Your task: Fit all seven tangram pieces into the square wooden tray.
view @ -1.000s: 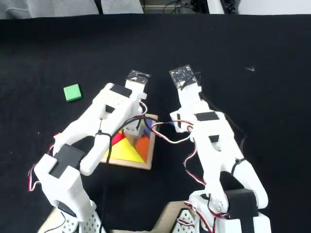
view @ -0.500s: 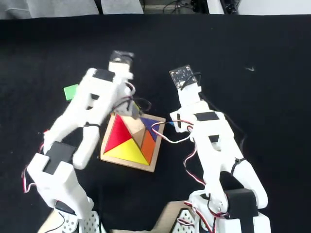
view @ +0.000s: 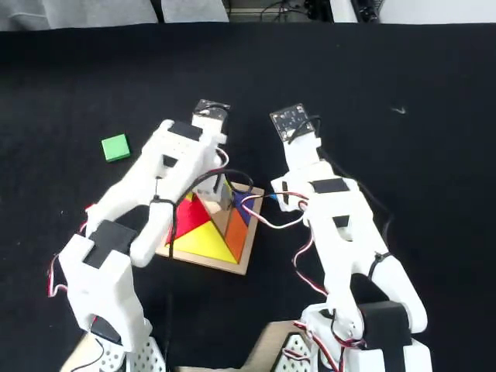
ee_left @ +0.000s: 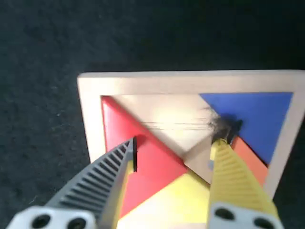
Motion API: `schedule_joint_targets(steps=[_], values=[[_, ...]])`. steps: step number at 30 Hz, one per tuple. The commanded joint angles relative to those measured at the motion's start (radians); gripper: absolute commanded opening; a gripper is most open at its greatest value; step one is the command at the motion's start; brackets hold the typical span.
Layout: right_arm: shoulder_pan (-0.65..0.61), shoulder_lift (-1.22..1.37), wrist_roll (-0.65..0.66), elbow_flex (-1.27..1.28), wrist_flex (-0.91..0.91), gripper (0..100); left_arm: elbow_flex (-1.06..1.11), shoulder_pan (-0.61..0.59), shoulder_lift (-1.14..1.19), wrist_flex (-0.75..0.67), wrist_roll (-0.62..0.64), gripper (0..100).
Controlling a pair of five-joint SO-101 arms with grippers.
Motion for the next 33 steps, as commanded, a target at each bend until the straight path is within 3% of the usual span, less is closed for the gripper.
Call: schedule_joint_targets(steps=[1, 5, 9, 12, 17, 20, 24, 33], values=[[0.006, -0.008, 0.006, -0.030, -0.012, 1.1, 0.015, 0.036, -0.012, 0.037, 0.008, 26], [0.006, -0.008, 0.006, -0.030, -0.011, 1.1, -0.015, 0.005, -0.015, 0.071, 0.000, 26], [0.006, -0.008, 0.006, -0.030, -0.011, 1.1, -0.176, -0.125, -0.035, 0.167, -0.005, 26], [0.006, -0.005, 0.006, -0.030, -0.012, 1.1, -0.326, -0.239, -0.054, 0.209, -0.086, 26], [0.006, -0.004, 0.006, -0.030, -0.014, 1.1, -0.421, -0.443, 0.006, 0.141, -0.112, 29], [0.006, -0.002, 0.006, -0.030, -0.015, 1.1, -0.420, -0.521, 0.086, 0.091, -0.041, 35], [0.006, -0.002, 0.006, -0.030, -0.015, 1.1, -0.467, -0.547, 0.216, 0.015, -0.014, 36], [0.006, -0.002, 0.006, -0.030, -0.015, 1.1, -0.697, -0.552, 0.377, 0.015, -0.011, 36]])
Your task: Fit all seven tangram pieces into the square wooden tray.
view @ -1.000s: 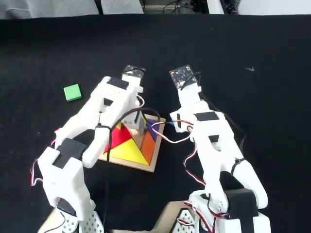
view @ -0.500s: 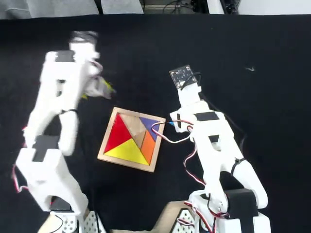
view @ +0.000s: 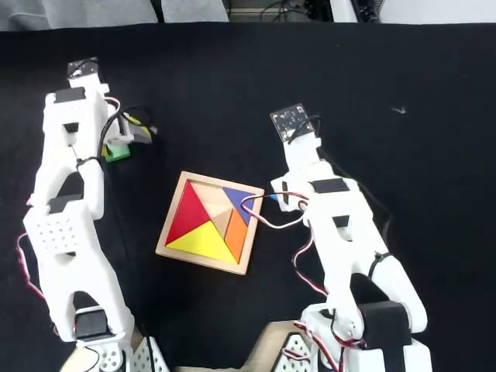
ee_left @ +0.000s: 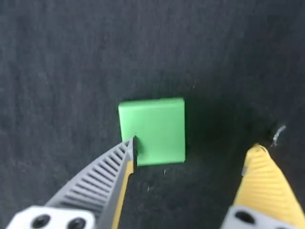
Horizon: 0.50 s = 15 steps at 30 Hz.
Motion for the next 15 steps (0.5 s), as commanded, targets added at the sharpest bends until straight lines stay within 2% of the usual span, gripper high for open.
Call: schedule_joint_targets(steps=[1, 15], values=[[0.006, -0.002, 0.006, -0.030, -0.015, 1.1, -0.124, -0.010, 0.009, -0.011, 0.006, 36], [-0.025, -0.002, 0.006, -0.025, -0.015, 1.1, -0.142, -0.036, 0.117, -0.017, 0.003, 36]])
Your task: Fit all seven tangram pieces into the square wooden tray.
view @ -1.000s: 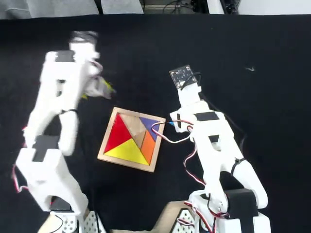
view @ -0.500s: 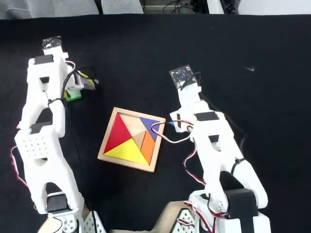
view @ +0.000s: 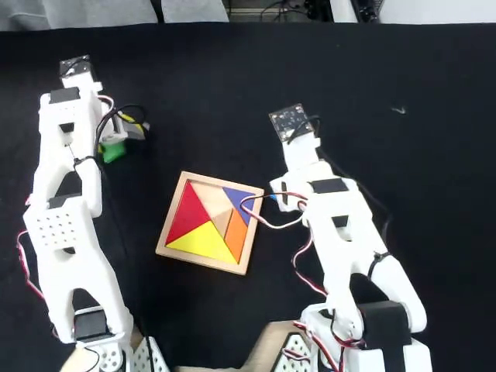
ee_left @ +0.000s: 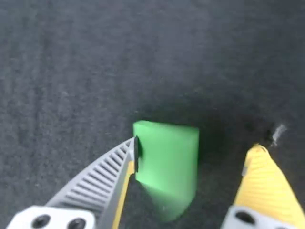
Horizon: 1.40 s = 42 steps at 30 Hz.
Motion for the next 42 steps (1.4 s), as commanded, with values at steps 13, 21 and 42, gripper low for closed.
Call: schedule_joint_targets(steps=[13, 21, 42], values=[[-0.017, -0.002, 0.006, -0.025, -0.015, 1.1, -0.317, -0.022, 0.167, 0.140, 0.008, 16], [-0.018, -0.002, 0.006, -0.025, -0.015, 1.1, -0.536, -0.022, 0.187, 0.351, 0.006, 8], [0.031, -0.010, 0.003, -0.031, -0.014, 1.1, -0.071, 0.440, -0.304, 0.505, -0.384, 3]])
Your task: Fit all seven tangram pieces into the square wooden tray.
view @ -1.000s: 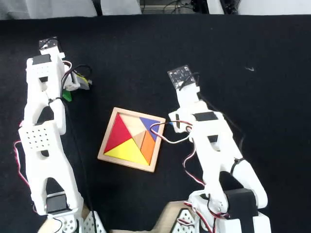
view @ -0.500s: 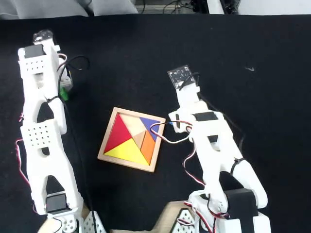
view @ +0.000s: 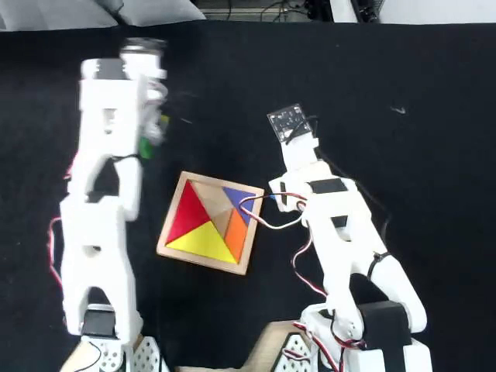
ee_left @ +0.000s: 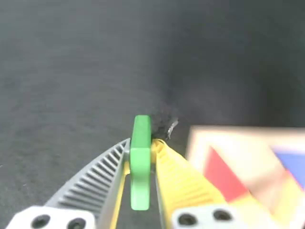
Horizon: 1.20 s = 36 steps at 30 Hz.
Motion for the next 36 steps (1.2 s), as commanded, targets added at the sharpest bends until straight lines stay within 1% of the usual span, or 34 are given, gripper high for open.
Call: schedule_joint_targets(steps=[1, 3, 5, 9, 12, 15, 19, 21, 30, 36], values=[[0.041, -0.010, 0.002, -0.031, -0.014, 1.1, 0.380, 0.203, -0.353, 0.005, -0.221, 3], [0.041, -0.010, 0.000, -0.031, -0.014, 1.1, 0.521, 0.260, -0.454, -0.034, -0.295, 3], [0.041, -0.010, 0.000, -0.031, -0.014, 1.1, 0.650, 0.302, -0.508, -0.126, -0.327, 3], [0.043, -0.010, 0.002, -0.033, -0.014, 1.1, 0.831, 0.357, -0.540, -0.305, -0.324, 3], [0.043, -0.010, 0.003, -0.033, -0.014, 1.1, 0.897, 0.389, -0.531, -0.373, -0.322, 3], [0.043, -0.010, 0.005, -0.033, -0.015, 1.1, 0.931, 0.423, -0.520, -0.385, -0.318, 3], [0.043, -0.010, 0.005, -0.033, -0.015, 1.1, 0.931, 0.440, -0.506, -0.402, -0.262, 3], [0.043, -0.010, 0.005, -0.033, -0.015, 1.1, 0.940, 0.440, -0.499, -0.425, -0.259, 3], [0.041, -0.010, 0.005, -0.033, -0.015, 1.1, 0.972, 0.484, -0.483, -0.414, -0.258, 3], [0.040, -0.010, 0.005, -0.031, -0.015, 1.1, 0.974, 0.483, -0.483, -0.408, -0.258, 3]])
